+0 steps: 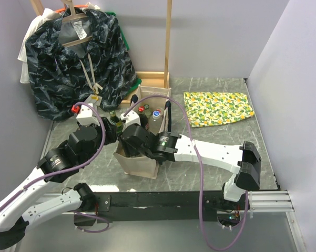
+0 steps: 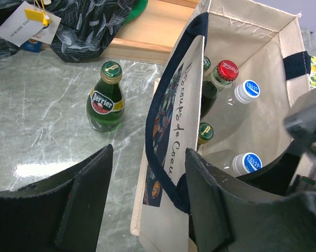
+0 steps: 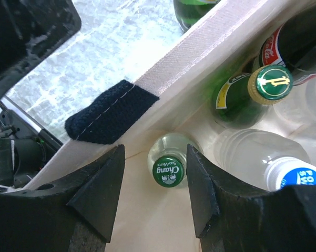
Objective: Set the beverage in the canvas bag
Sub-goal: Place the drink in the canvas bag, then pick up the drink from the center of the board.
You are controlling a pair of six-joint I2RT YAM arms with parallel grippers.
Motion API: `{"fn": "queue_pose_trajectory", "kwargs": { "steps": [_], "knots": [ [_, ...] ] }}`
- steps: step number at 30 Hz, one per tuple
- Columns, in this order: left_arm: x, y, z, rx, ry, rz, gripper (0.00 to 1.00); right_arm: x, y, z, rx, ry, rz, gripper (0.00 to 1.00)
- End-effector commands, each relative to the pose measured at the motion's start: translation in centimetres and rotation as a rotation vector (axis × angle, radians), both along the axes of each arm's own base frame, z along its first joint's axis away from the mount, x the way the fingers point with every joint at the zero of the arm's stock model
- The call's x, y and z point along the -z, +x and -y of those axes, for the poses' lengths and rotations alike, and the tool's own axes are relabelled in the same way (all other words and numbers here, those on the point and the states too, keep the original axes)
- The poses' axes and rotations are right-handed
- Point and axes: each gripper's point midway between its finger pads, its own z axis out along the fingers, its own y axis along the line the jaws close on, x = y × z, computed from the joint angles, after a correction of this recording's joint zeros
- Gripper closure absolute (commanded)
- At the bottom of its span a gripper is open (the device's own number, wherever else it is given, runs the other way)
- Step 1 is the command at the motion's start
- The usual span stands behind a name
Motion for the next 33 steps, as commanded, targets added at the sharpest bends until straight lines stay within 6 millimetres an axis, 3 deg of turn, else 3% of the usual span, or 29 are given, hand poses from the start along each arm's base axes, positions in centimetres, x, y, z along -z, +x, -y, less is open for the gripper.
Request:
{"fn": "queue_pose_trajectory", "kwargs": {
  "steps": [1, 6, 9, 15, 24, 33],
  "knots": [
    [-0.9, 0.2, 0.3, 0.009, -0.017, 0.024, 0.38, -6.0, -0.1, 0.0, 0.012, 0.163, 0.065, 0.42],
    [-0.9, 0.3, 0.5, 0.010, -0.014, 0.024, 0.38, -8.2, 0.4, 1.1, 0.051, 0.243, 0.120, 0.42],
    [-0.8, 0.4, 0.5, 0.008, -0.011, 0.023, 0.37, -10.6, 0.4, 2.2, 0.067, 0.308, 0.159, 0.41],
    [-1.0, 0.5, 0.8, 0.013, -0.023, 0.025, 0.35, -12.9, 0.9, 4.3, 0.115, 0.341, 0.213, 0.40],
    [0.2, 1.6, 0.3, -0.082, -0.002, -0.015, 0.33, -13.2, 1.9, 8.4, 0.237, 0.319, 0.265, 0.38],
    [0.1, 6.2, -1.0, -0.168, -0.096, -0.036, 0.34, -12.3, 2.4, 9.9, 0.269, 0.305, 0.257, 0.37]
  ]
}}
